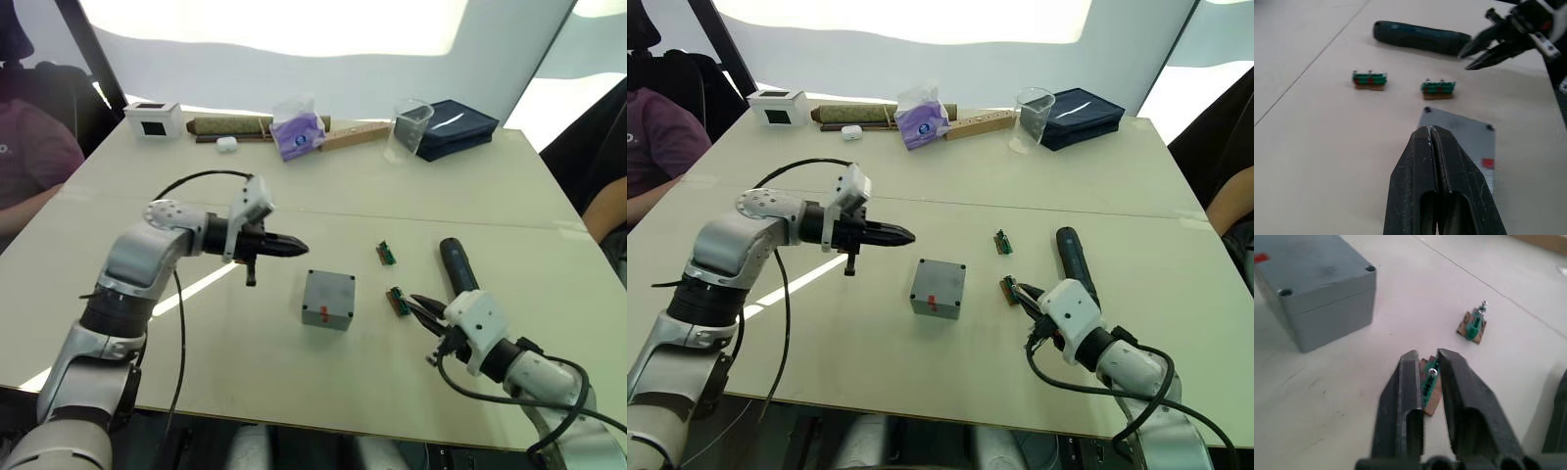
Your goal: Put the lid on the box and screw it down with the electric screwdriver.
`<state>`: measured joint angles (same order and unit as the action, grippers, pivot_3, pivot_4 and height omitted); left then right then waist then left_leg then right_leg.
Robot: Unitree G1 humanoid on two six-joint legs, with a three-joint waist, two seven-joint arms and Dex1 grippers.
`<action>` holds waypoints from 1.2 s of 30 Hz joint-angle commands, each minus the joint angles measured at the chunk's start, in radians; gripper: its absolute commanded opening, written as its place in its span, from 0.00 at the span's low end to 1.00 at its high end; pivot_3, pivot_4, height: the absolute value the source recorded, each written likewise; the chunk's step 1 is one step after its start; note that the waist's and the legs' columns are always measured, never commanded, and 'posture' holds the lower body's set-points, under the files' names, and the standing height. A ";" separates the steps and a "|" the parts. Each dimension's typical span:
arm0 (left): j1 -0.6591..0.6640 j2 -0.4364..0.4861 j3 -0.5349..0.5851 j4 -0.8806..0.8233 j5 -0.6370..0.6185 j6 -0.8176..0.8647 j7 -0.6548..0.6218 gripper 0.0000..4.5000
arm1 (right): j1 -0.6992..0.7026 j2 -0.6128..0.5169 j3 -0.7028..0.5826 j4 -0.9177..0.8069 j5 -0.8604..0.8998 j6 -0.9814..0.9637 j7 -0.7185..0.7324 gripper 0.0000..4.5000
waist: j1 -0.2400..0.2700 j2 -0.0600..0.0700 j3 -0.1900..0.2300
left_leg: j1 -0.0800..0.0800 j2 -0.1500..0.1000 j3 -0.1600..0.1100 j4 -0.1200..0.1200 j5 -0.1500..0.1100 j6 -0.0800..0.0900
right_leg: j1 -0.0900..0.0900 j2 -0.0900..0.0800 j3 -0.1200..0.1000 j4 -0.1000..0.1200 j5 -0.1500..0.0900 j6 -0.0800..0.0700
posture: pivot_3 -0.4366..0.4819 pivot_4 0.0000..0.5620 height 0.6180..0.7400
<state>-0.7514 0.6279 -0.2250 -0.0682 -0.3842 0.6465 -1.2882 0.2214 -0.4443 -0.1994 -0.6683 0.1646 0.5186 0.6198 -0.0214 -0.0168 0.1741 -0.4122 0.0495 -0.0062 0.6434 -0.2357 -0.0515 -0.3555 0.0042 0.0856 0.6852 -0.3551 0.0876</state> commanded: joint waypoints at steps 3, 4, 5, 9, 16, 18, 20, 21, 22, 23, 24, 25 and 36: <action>0.010 0.037 -0.033 -0.064 0.008 -0.049 -0.052 0.00 | -0.037 0.016 -0.032 -0.038 0.098 0.133 -0.061 0.72 | 0.002 0.001 0.000 | 0.000 0.000 0.000 0.000 0.000 0.000 | 0.000 0.000 0.000 0.000 0.000 0.000 | 0.48 0.27 1.00; 0.012 0.045 -0.043 -0.062 0.018 -0.063 -0.060 0.00 | -0.040 0.016 -0.020 -0.032 0.102 0.144 -0.066 0.80 | 0.002 0.000 0.000 | 0.000 0.000 0.000 0.000 0.000 0.000 | -0.001 0.000 0.000 0.000 0.000 0.000 | 0.48 0.27 1.00; 0.017 0.052 -0.053 -0.058 0.033 -0.084 -0.065 0.00 | -0.043 0.019 -0.008 -0.026 0.105 0.153 -0.073 0.88 | 0.002 0.001 0.001 | 0.000 0.000 0.000 -0.001 0.000 0.000 | -0.001 0.000 0.000 0.000 0.000 0.000 | 0.48 0.27 1.00; 0.028 0.052 -0.058 -0.040 0.044 -0.108 -0.062 0.00 | -0.056 0.030 0.041 -0.001 0.104 0.159 -0.102 0.97 | 0.002 0.001 0.001 | -0.001 0.000 0.000 -0.001 0.000 0.000 | -0.002 0.000 0.000 -0.001 0.000 0.000 | 0.48 0.27 1.00; 0.055 0.055 -0.052 -0.049 0.045 -0.103 -0.045 0.00 | -0.073 0.043 0.083 0.037 0.094 0.130 -0.145 0.78 | 0.001 0.001 0.001 | -0.003 0.000 0.000 -0.001 0.000 0.000 | -0.003 0.000 0.000 -0.001 0.000 0.000 | 0.48 0.27 1.00; 0.064 0.056 -0.053 -0.054 0.046 -0.104 -0.042 0.00 | -0.076 0.043 0.090 0.047 0.093 0.125 -0.155 0.61 | 0.001 0.001 0.001 | -0.003 0.000 0.000 -0.001 0.000 0.000 | -0.003 0.001 0.000 -0.001 0.000 0.000 | 0.48 0.27 1.00; 0.069 0.057 -0.051 -0.058 0.044 -0.104 -0.038 0.00 | -0.078 0.035 0.103 0.053 0.084 0.115 -0.159 0.45 | 0.002 0.001 0.001 | -0.004 0.000 0.000 -0.001 0.000 0.000 | -0.004 0.001 0.000 -0.001 0.000 0.000 | 0.48 0.27 1.00; 0.071 0.056 -0.050 -0.060 0.043 -0.102 -0.036 0.00 | -0.079 0.031 0.109 0.056 0.080 0.110 -0.161 0.45 | 0.002 0.001 0.001 | -0.004 0.000 0.000 -0.001 0.000 0.000 | -0.004 0.001 0.000 -0.001 0.000 0.000 | 0.48 0.27 1.00; 0.072 0.056 -0.050 -0.061 0.042 -0.101 -0.034 0.00 | -0.081 0.030 0.114 0.061 0.077 0.106 -0.163 0.45 | 0.002 0.001 0.001 | -0.005 0.000 0.000 -0.001 0.000 0.000 | -0.005 0.001 0.000 -0.001 0.000 0.000 | 0.48 0.27 1.00; 0.074 0.055 -0.050 -0.062 0.042 -0.101 -0.032 0.00 | -0.084 0.029 0.117 0.065 0.075 0.102 -0.165 0.45 | 0.002 0.001 0.001 | -0.006 0.000 0.000 0.000 0.000 0.000 | -0.005 0.001 0.000 -0.001 0.000 0.000 | 0.48 0.27 1.00; 0.075 0.054 -0.050 -0.063 0.042 -0.101 -0.029 0.00 | -0.088 0.028 0.119 0.071 0.074 0.097 -0.167 0.45 | 0.002 0.001 0.001 | -0.006 0.000 0.000 0.000 0.000 0.000 | -0.006 0.001 0.000 -0.001 0.000 0.000 | 0.48 0.27 1.00; 0.076 0.053 -0.051 -0.064 0.044 -0.102 -0.025 0.00 | -0.091 0.028 0.120 0.078 0.073 0.093 -0.169 0.45 | 0.002 0.001 0.001 | -0.007 0.000 0.000 0.000 0.000 0.000 | -0.006 0.001 0.000 -0.001 0.000 0.000 | 0.48 0.27 1.00; 0.079 0.051 -0.053 -0.064 0.044 -0.106 -0.011 0.00 | -0.098 0.025 0.130 0.110 0.057 0.058 -0.186 0.07 | 0.003 0.001 0.001 | -0.013 0.000 0.000 0.001 0.000 0.000 | -0.012 0.001 0.000 0.000 0.000 0.000 | 0.48 0.27 1.00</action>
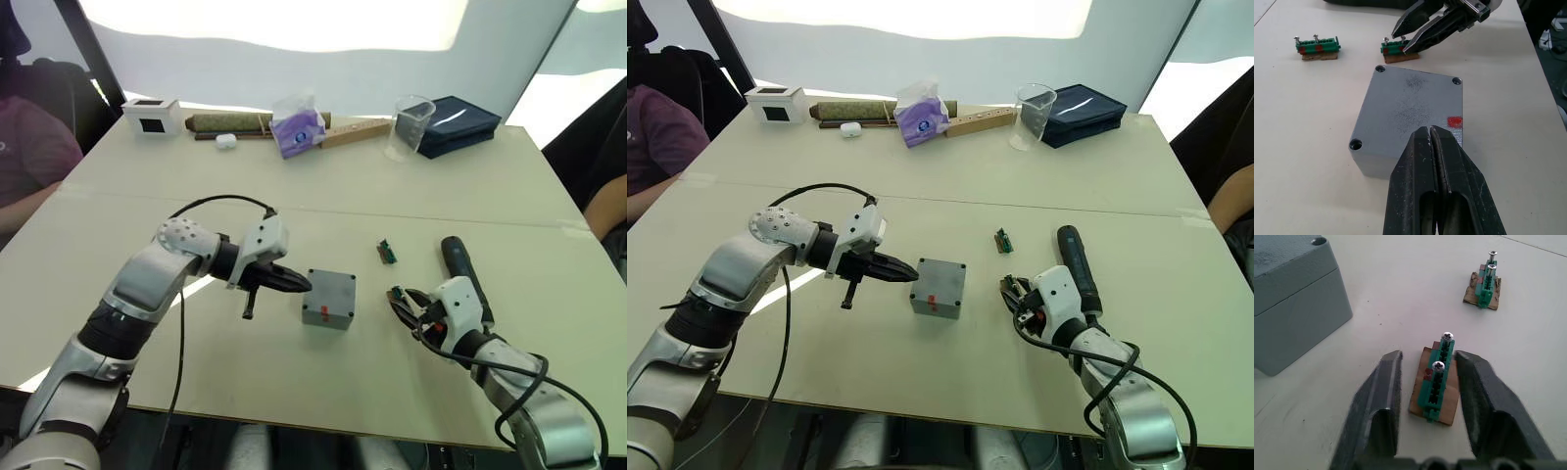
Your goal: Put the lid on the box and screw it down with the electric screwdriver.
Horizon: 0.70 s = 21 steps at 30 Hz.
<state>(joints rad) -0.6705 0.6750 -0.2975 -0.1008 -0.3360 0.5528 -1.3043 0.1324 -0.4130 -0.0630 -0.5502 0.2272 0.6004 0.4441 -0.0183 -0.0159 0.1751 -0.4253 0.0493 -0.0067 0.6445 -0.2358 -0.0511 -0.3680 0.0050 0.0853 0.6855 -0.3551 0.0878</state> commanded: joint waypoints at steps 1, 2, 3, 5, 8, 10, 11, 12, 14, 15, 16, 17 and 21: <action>-0.002 0.003 0.019 -0.032 -0.004 -0.012 0.005 0.00 | -0.010 -0.006 -0.006 -0.006 -0.007 -0.025 -0.012 0.02 | 0.000 0.000 0.000 | 0.000 0.000 0.000 0.000 0.000 0.000 | 0.000 0.000 0.000 0.000 0.000 0.000 | 0.48 0.27 1.00; -0.001 0.003 0.019 -0.032 -0.004 -0.012 0.006 0.00 | -0.011 -0.005 -0.007 -0.006 -0.008 -0.027 -0.014 0.02 | 0.000 0.000 0.000 | 0.000 0.000 0.000 0.000 0.000 0.000 | 0.000 0.000 0.000 0.000 0.000 0.000 | 0.48 0.27 1.00; -0.001 0.003 0.019 -0.032 -0.004 -0.012 0.006 0.00 | -0.011 -0.004 -0.006 -0.006 -0.008 -0.029 -0.015 0.02 | 0.000 0.000 0.000 | 0.000 0.000 0.000 0.000 0.000 0.000 | 0.000 0.000 0.000 0.000 0.000 0.000 | 0.48 0.27 1.00; -0.002 0.002 0.018 -0.028 -0.003 -0.013 0.006 0.00 | -0.014 -0.006 -0.006 -0.004 -0.008 -0.029 -0.015 0.02 | 0.000 0.000 0.000 | 0.000 0.000 0.000 0.000 0.000 0.000 | 0.000 0.000 0.000 0.000 0.000 0.000 | 0.48 0.27 1.00; 0.000 0.000 0.018 -0.019 0.001 -0.019 0.010 0.00 | -0.010 -0.012 -0.007 -0.004 -0.014 -0.039 -0.013 0.02 | 0.000 0.000 0.000 | 0.000 0.000 0.000 0.000 0.000 0.000 | 0.000 0.000 0.000 0.000 0.000 0.000 | 0.48 0.27 1.00; -0.002 -0.004 0.018 -0.012 0.002 -0.020 0.014 0.00 | -0.012 -0.011 -0.015 -0.006 -0.006 -0.042 -0.011 0.02 | 0.000 0.000 0.000 | 0.000 0.000 0.000 0.000 0.000 0.000 | 0.000 0.000 0.000 0.000 0.000 0.000 | 0.48 0.27 1.00; -0.001 -0.006 0.018 -0.009 0.002 -0.021 0.015 0.00 | -0.012 -0.016 -0.015 -0.008 -0.006 -0.048 -0.006 0.02 | 0.000 0.000 0.000 | 0.000 0.000 0.000 0.000 0.000 0.000 | 0.000 0.000 0.000 0.000 0.000 0.000 | 0.48 0.27 1.00; -0.001 -0.007 0.018 -0.007 0.002 -0.020 0.016 0.00 | -0.011 -0.020 -0.017 -0.009 -0.006 -0.054 -0.001 0.02 | 0.000 0.000 0.000 | 0.000 0.000 0.000 0.000 0.000 0.000 | 0.000 0.000 0.000 0.000 0.000 0.000 | 0.48 0.27 1.00; 0.000 -0.011 0.020 -0.003 -0.001 -0.017 0.019 0.00 | -0.009 -0.024 -0.024 -0.013 0.000 -0.057 0.005 0.02 | 0.000 0.000 0.000 | 0.000 0.000 0.000 0.000 0.000 0.000 | 0.000 0.000 0.000 0.000 0.000 0.000 | 0.48 0.27 1.00; 0.000 -0.012 0.021 -0.002 -0.002 -0.017 0.020 0.00 | -0.009 -0.024 -0.025 -0.013 0.002 -0.058 0.005 0.02 | 0.000 0.000 0.000 | 0.000 0.000 0.000 0.000 0.000 0.000 | 0.000 0.000 0.000 0.000 0.000 0.000 | 0.48 0.27 1.00; 0.000 -0.013 0.022 0.001 -0.004 -0.015 0.021 0.00 | -0.009 -0.026 -0.029 -0.014 0.006 -0.059 0.006 0.02 | 0.000 0.000 0.000 | 0.000 0.000 0.000 0.000 0.000 0.000 | 0.000 0.000 0.000 0.000 0.000 0.000 | 0.48 0.27 1.00; 0.000 -0.013 0.022 0.003 -0.005 -0.015 0.022 0.00 | -0.009 -0.027 -0.031 -0.014 0.008 -0.061 0.007 0.02 | 0.000 0.000 0.000 | 0.000 0.000 0.000 0.000 0.000 0.000 | 0.000 0.000 0.000 0.000 0.000 0.000 | 0.48 0.27 1.00; -0.016 -0.023 0.055 0.051 -0.025 -0.003 0.035 0.00 | -0.037 -0.025 -0.084 -0.061 0.067 -0.039 0.016 0.02 | 0.000 0.000 0.000 | 0.000 0.000 0.000 0.001 0.000 0.000 | 0.000 0.000 0.000 0.001 0.000 0.000 | 0.48 0.27 1.00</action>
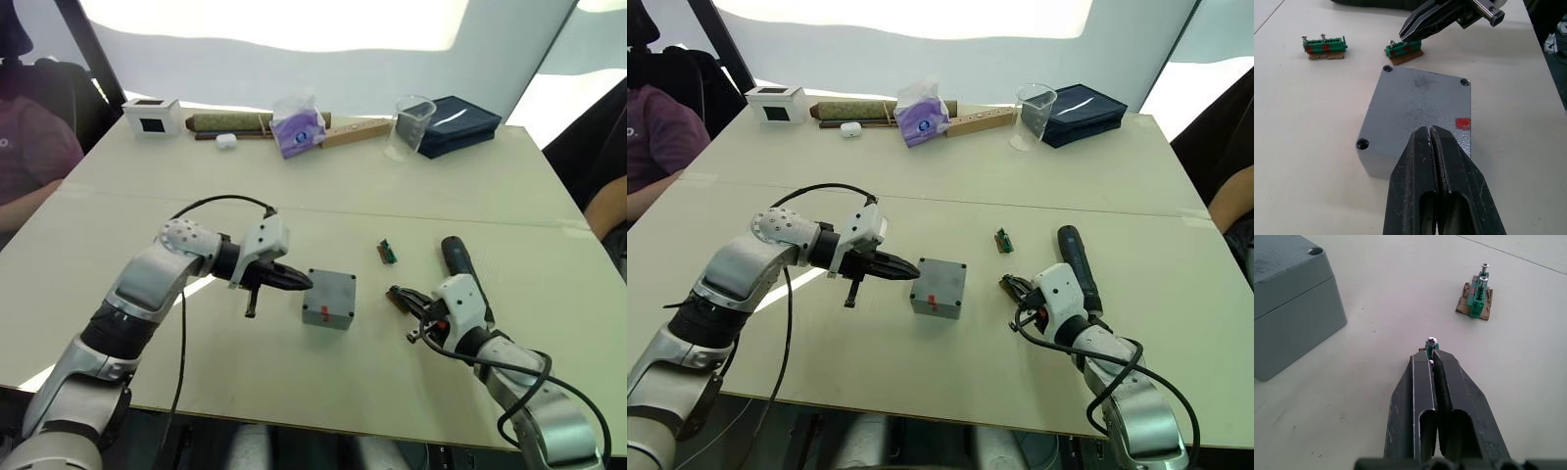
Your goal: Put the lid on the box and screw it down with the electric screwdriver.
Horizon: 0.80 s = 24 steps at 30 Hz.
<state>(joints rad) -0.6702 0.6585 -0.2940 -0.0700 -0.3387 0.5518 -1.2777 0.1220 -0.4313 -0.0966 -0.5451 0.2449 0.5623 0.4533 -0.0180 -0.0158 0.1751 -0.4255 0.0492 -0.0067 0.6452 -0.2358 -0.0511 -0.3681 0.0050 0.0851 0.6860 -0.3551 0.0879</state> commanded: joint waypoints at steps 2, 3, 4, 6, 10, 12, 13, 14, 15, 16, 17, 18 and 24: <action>-0.036 -0.012 0.081 0.054 -0.032 0.003 0.020 0.00 | -0.065 0.006 -0.062 -0.095 0.088 0.008 0.004 0.02 | -0.002 0.000 0.000 | 0.000 0.000 0.000 0.000 0.000 0.000 | 0.000 0.000 0.000 0.001 0.000 0.000 | 0.48 0.27 1.00; -0.045 -0.011 0.097 0.069 -0.036 0.009 0.028 0.00 | -0.096 0.016 -0.062 -0.111 0.118 0.023 0.000 0.02 | -0.003 0.000 0.000 | 0.000 0.000 0.000 0.000 0.000 0.000 | 0.000 0.000 0.000 0.001 0.000 0.000 | 0.48 0.27 1.00; -0.050 -0.008 0.109 0.079 -0.039 0.018 0.034 0.00 | -0.128 0.024 -0.055 -0.121 0.141 0.041 -0.005 0.02 | -0.004 0.000 0.000 | 0.000 0.000 0.000 0.001 0.000 0.000 | -0.001 0.000 0.000 0.002 0.000 0.000 | 0.48 0.27 1.00; -0.050 -0.002 0.122 0.086 -0.045 0.030 0.038 0.00 | -0.173 0.035 -0.041 -0.128 0.168 0.078 -0.016 0.02 | -0.004 0.000 0.000 | 0.000 0.000 0.000 0.000 0.000 0.000 | -0.001 0.001 0.000 0.002 0.000 0.000 | 0.48 0.27 1.00; -0.026 0.009 0.147 0.063 -0.067 0.060 0.043 0.00 | -0.218 0.033 0.005 -0.132 0.202 0.133 -0.017 0.02 | 0.003 0.000 0.000 | -0.001 0.000 -0.001 0.000 0.000 0.000 | -0.002 0.000 -0.001 0.002 0.000 0.000 | 0.48 0.27 1.00; 0.018 0.024 0.155 0.019 -0.077 0.080 0.051 0.00 | -0.230 0.029 0.074 -0.115 0.196 0.136 0.010 0.02 | 0.001 0.000 0.000 | -0.001 0.000 0.000 0.000 0.000 0.000 | -0.002 0.000 0.000 0.002 0.000 0.000 | 0.48 0.27 1.00; 0.037 0.029 0.159 0.000 -0.082 0.089 0.056 0.00 | -0.233 0.027 0.102 -0.105 0.191 0.134 0.021 0.02 | -0.001 0.000 0.000 | -0.001 0.000 -0.001 0.000 0.000 0.000 | -0.002 0.000 0.000 0.002 0.000 0.000 | 0.48 0.27 1.00; 0.051 0.029 0.162 -0.016 -0.085 0.096 0.064 0.00 | -0.233 0.025 0.122 -0.094 0.182 0.128 0.027 0.02 | -0.002 0.000 0.000 | -0.001 0.001 -0.001 0.000 0.000 0.000 | -0.002 0.000 0.000 0.002 0.000 0.000 | 0.48 0.27 1.00; 0.059 0.029 0.163 -0.029 -0.088 0.101 0.072 0.00 | -0.232 0.023 0.132 -0.088 0.177 0.123 0.029 0.02 | -0.002 0.000 0.000 | -0.001 0.001 -0.001 0.000 0.000 0.000 | -0.002 0.000 0.000 0.002 0.000 0.000 | 0.48 0.27 1.00; 0.068 0.029 0.163 -0.040 -0.089 0.105 0.080 0.00 | -0.230 0.021 0.138 -0.084 0.177 0.121 0.031 0.02 | -0.002 0.000 0.000 | -0.001 0.001 -0.001 0.001 0.000 0.000 | -0.002 0.000 0.000 0.002 0.000 0.000 | 0.48 0.27 1.00; 0.076 0.029 0.163 -0.050 -0.088 0.108 0.087 0.00 | -0.230 0.022 0.142 -0.082 0.179 0.121 0.031 0.02 | -0.001 0.000 0.000 | -0.001 0.001 -0.001 0.001 0.000 0.000 | -0.002 0.000 -0.001 0.003 0.000 0.000 | 0.48 0.27 1.00; 0.082 0.029 0.163 -0.058 -0.089 0.110 0.092 0.00 | -0.228 0.021 0.144 -0.082 0.181 0.120 0.032 0.02 | 0.001 0.000 0.000 | -0.001 0.001 -0.001 0.001 0.000 0.000 | -0.002 0.000 0.000 0.003 0.000 0.000 | 0.48 0.27 1.00; 0.100 0.028 0.160 -0.085 -0.098 0.123 0.117 0.00 | -0.226 0.024 0.159 -0.059 0.168 0.113 0.028 0.02 | 0.000 0.000 0.000 | -0.001 0.000 -0.001 0.001 0.000 0.000 | -0.002 0.000 -0.001 0.002 0.000 0.000 | 0.48 0.27 1.00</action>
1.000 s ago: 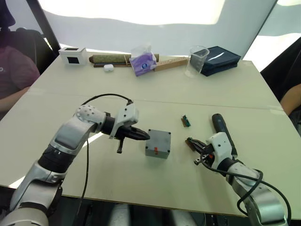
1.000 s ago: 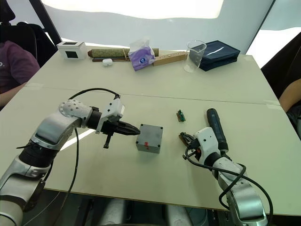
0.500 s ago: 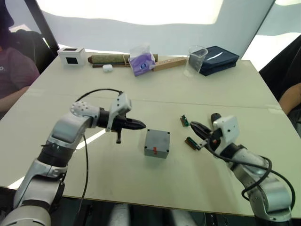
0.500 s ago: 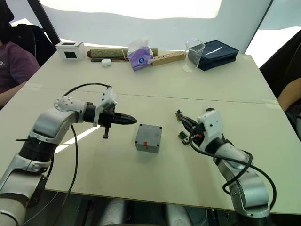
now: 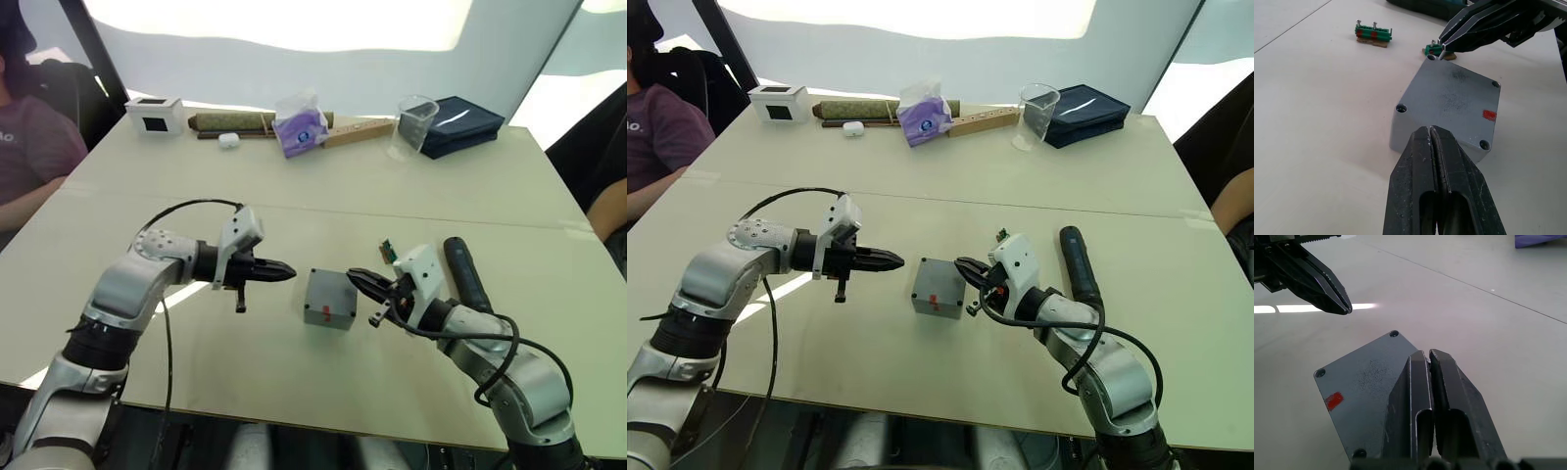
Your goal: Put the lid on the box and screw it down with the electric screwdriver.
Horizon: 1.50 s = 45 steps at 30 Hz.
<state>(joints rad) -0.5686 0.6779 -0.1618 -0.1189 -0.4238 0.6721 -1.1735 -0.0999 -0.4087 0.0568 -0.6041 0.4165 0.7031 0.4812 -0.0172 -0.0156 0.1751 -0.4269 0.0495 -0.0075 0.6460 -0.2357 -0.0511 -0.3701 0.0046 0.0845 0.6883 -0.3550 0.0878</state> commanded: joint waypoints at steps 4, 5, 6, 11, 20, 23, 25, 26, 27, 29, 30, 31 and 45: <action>-0.001 0.009 0.025 -0.041 -0.017 0.005 0.022 0.00 | -0.011 0.006 0.008 0.026 -0.016 -0.041 -0.007 0.02 | -0.003 0.000 0.000 | 0.000 0.000 0.000 0.000 0.000 0.000 | 0.000 0.001 0.000 0.000 0.000 0.000 | 0.48 0.27 1.00; -0.002 0.009 0.024 -0.041 -0.018 0.005 0.023 0.00 | -0.012 0.004 0.008 0.031 -0.019 -0.044 -0.008 0.02 | -0.003 0.000 0.000 | 0.000 0.000 0.000 0.000 0.000 0.000 | 0.000 0.001 0.000 0.000 0.000 0.000 | 0.48 0.27 1.00; -0.003 0.009 0.023 -0.041 -0.018 0.005 0.024 0.00 | -0.012 0.003 0.008 0.035 -0.020 -0.047 -0.008 0.02 | -0.002 0.000 0.000 | 0.000 0.000 0.000 0.000 0.000 0.000 | 0.000 0.001 0.000 0.000 0.000 0.000 | 0.48 0.27 1.00; -0.008 0.005 0.016 -0.035 -0.013 -0.003 0.025 0.00 | -0.017 0.005 0.012 0.059 -0.034 -0.062 -0.012 0.02 | -0.002 0.000 0.000 | 0.000 0.000 0.000 0.000 0.000 0.000 | 0.000 0.000 0.000 0.000 0.000 0.000 | 0.48 0.27 1.00; -0.010 0.002 0.012 -0.032 -0.009 -0.009 0.026 0.00 | -0.025 0.008 0.012 0.084 -0.046 -0.074 -0.021 0.02 | -0.003 0.000 0.000 | 0.000 0.000 0.000 0.000 0.000 0.000 | 0.000 0.000 0.000 0.000 0.000 0.000 | 0.48 0.27 1.00; -0.009 0.002 0.013 -0.035 -0.011 -0.006 0.027 0.00 | -0.023 0.009 0.015 0.082 -0.046 -0.072 -0.023 0.02 | -0.003 0.000 0.000 | 0.000 0.000 0.000 0.000 0.000 0.000 | 0.000 0.000 0.000 0.000 0.000 0.000 | 0.48 0.27 1.00; -0.009 0.001 0.012 -0.032 -0.010 -0.008 0.027 0.00 | -0.022 0.009 0.019 0.081 -0.045 -0.068 -0.022 0.02 | -0.003 0.000 0.000 | 0.000 0.000 0.000 0.000 0.000 0.000 | 0.000 0.000 0.000 0.000 0.000 0.000 | 0.48 0.27 1.00; -0.008 0.001 0.012 -0.034 -0.010 -0.007 0.028 0.00 | -0.019 0.008 0.019 0.077 -0.043 -0.066 -0.022 0.02 | -0.003 0.000 0.000 | 0.000 0.000 0.000 0.000 0.000 0.000 | 0.000 0.000 0.000 0.000 0.000 0.000 | 0.48 0.27 1.00; -0.007 0.001 0.012 -0.035 -0.011 -0.007 0.029 0.00 | -0.018 0.008 0.019 0.074 -0.042 -0.065 -0.022 0.02 | -0.003 0.000 0.000 | 0.000 0.000 0.000 0.000 0.000 0.000 | 0.000 0.000 0.000 0.000 0.000 0.000 | 0.48 0.27 1.00; -0.007 0.000 0.012 -0.035 -0.011 -0.007 0.029 0.00 | -0.014 0.005 0.016 0.063 -0.035 -0.057 -0.020 0.02 | -0.003 0.000 0.000 | 0.000 0.000 0.000 0.000 0.000 0.000 | 0.000 0.000 0.000 0.000 0.000 0.000 | 0.48 0.27 1.00; -0.006 0.000 0.012 -0.036 -0.011 -0.006 0.030 0.00 | -0.010 0.003 0.012 0.055 -0.030 -0.052 -0.019 0.02 | -0.003 0.000 0.000 | 0.000 0.000 0.000 0.000 0.000 0.000 | 0.000 0.000 0.000 0.000 0.000 0.000 | 0.48 0.27 1.00; -0.005 -0.001 0.011 -0.037 -0.011 -0.006 0.030 0.00 | -0.007 0.000 0.009 0.047 -0.026 -0.048 -0.018 0.02 | -0.003 0.000 0.000 | 0.000 0.000 0.000 0.000 0.000 0.000 | 0.000 0.000 0.000 0.000 0.000 0.000 | 0.48 0.27 1.00; 0.009 -0.014 -0.002 -0.036 -0.004 -0.017 0.040 0.00 | -0.010 -0.033 -0.014 -0.004 0.011 0.010 -0.002 0.02 | -0.003 0.000 0.000 | 0.000 0.000 0.000 0.000 0.000 0.000 | 0.000 0.000 0.000 0.000 0.000 0.000 | 0.48 0.27 1.00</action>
<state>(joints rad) -0.5592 0.6641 -0.1741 -0.1269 -0.4242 0.6686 -1.1366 -0.1015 -0.4334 0.0550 -0.5665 0.4096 0.7142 0.4728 -0.0200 -0.0156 0.1751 -0.4267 0.0496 -0.0073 0.6462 -0.2357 -0.0511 -0.3702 0.0050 0.0846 0.6888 -0.3549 0.0877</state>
